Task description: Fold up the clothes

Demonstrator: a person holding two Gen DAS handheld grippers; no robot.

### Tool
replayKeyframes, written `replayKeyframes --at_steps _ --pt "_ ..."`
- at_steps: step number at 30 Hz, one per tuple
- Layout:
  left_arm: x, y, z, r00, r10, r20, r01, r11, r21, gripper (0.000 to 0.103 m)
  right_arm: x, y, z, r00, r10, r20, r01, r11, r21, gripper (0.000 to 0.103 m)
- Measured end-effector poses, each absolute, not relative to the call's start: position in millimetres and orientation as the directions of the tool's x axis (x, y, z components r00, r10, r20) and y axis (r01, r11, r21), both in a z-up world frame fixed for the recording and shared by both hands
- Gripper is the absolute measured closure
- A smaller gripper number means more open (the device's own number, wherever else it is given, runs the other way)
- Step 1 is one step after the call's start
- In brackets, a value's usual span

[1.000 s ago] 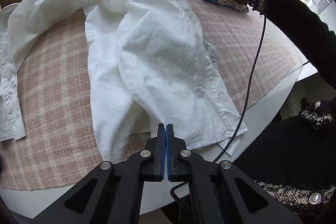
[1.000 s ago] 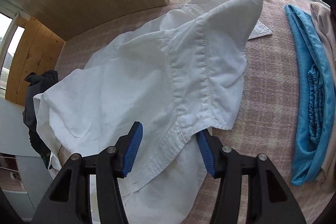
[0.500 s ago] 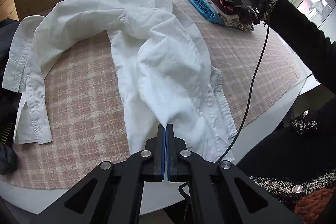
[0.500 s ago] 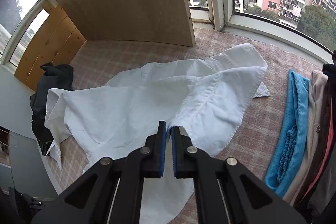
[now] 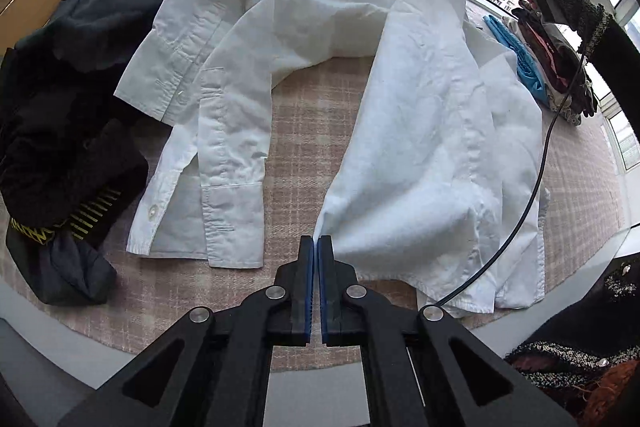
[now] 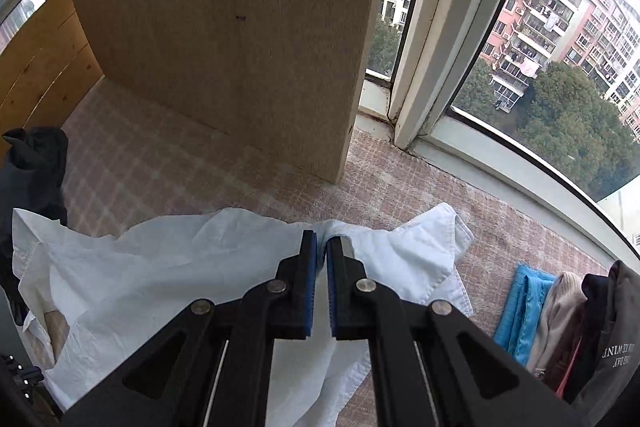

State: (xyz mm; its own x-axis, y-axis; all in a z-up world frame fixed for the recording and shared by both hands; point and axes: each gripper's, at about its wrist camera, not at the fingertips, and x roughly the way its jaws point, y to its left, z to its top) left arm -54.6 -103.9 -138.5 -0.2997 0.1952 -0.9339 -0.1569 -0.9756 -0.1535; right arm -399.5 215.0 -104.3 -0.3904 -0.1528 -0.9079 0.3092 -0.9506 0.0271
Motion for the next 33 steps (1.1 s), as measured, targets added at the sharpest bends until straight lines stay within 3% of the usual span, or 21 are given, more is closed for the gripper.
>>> replayKeyframes --at_steps 3,5,7,8,9,14,16,17,20,21,22,29,33 --pt "-46 -100 -119 -0.326 0.220 -0.919 -0.166 -0.971 -0.174 0.099 -389 218 -112 -0.349 -0.190 -0.917 0.307 -0.948 0.080 0.096" --pt "-42 -80 -107 -0.335 0.253 -0.908 -0.226 -0.957 -0.183 0.083 -377 218 -113 -0.320 -0.207 -0.925 0.306 -0.946 0.106 0.091" --pt "-42 -50 -103 -0.322 0.302 -0.897 -0.298 -0.932 -0.207 0.066 -365 219 -114 -0.290 -0.224 -0.930 0.305 -0.943 0.132 0.076" --pt "-43 -32 -105 -0.304 0.324 -0.896 -0.337 -0.916 -0.217 0.065 -359 218 -114 -0.273 -0.235 -0.933 0.305 -0.941 0.148 0.071" --pt "-45 -15 -111 -0.283 0.331 -0.900 -0.376 -0.902 -0.214 0.065 -349 214 -115 -0.247 -0.253 -0.935 0.312 -0.935 0.170 0.065" --pt "-51 18 -138 -0.221 0.290 -0.931 -0.440 -0.882 -0.170 0.068 -317 189 -136 -0.122 -0.302 -0.945 0.361 -0.901 0.241 0.064" --pt "-53 23 -146 -0.204 0.270 -0.941 -0.446 -0.881 -0.156 0.101 -316 182 -152 -0.064 -0.316 -0.947 0.344 -0.897 0.276 0.064" --pt "-54 25 -150 -0.196 0.260 -0.946 -0.449 -0.881 -0.149 0.103 -316 180 -158 -0.049 -0.332 -0.942 0.337 -0.893 0.297 0.064" --pt "-56 18 -145 -0.203 0.264 -0.943 -0.432 -0.888 -0.156 0.103 -317 176 -173 -0.013 -0.378 -0.926 0.321 -0.878 0.354 0.065" --pt "-55 10 -137 -0.217 0.276 -0.936 -0.419 -0.893 -0.166 0.103 -318 175 -167 -0.028 -0.393 -0.919 0.329 -0.872 0.362 0.078" --pt "-55 1 -130 -0.233 0.281 -0.931 -0.405 -0.899 -0.170 0.103 -319 175 -161 -0.042 -0.407 -0.912 0.338 -0.865 0.370 0.098" --pt "-78 -85 -97 -0.380 0.174 -0.908 -0.254 -0.964 -0.078 0.102 -308 183 -114 -0.129 -0.427 -0.895 0.400 -0.848 0.347 0.098" --pt "-102 -134 -110 -0.399 0.023 -0.917 -0.140 -0.989 0.036 0.094 -294 192 -86 -0.174 -0.409 -0.896 0.432 -0.849 0.304 0.084"
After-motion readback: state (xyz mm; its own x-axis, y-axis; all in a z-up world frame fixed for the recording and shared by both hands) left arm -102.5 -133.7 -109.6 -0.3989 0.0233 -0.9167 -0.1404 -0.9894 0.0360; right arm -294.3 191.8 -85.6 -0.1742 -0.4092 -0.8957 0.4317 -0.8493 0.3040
